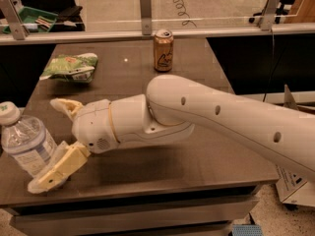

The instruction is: Move blue plastic bottle near green jalapeno chip bag

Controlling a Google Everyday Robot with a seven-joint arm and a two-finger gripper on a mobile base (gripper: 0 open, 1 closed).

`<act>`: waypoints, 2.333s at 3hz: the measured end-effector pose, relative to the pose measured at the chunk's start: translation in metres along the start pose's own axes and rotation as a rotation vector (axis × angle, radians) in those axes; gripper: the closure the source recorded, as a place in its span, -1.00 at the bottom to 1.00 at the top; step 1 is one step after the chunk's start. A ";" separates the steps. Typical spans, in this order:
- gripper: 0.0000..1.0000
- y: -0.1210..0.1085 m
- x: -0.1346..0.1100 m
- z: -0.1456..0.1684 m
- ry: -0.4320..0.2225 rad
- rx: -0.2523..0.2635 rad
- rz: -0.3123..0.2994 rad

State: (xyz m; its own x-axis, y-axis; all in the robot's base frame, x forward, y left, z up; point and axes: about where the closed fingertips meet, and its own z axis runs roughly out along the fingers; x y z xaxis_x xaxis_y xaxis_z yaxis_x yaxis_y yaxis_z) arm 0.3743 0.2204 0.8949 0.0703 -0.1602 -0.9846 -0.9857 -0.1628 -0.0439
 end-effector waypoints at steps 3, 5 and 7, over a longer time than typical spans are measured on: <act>0.28 0.001 -0.005 0.010 -0.080 0.027 0.029; 1.00 -0.026 -0.005 -0.048 -0.046 0.144 0.015; 1.00 -0.063 -0.019 -0.144 0.006 0.301 -0.014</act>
Offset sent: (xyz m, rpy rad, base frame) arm -0.0060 0.0200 0.0041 0.0971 0.0504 -0.0185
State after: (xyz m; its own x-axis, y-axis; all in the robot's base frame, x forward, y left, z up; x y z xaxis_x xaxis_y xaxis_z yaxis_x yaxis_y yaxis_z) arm 0.4575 0.0931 0.9409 0.0839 -0.1662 -0.9825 -0.9856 0.1312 -0.1064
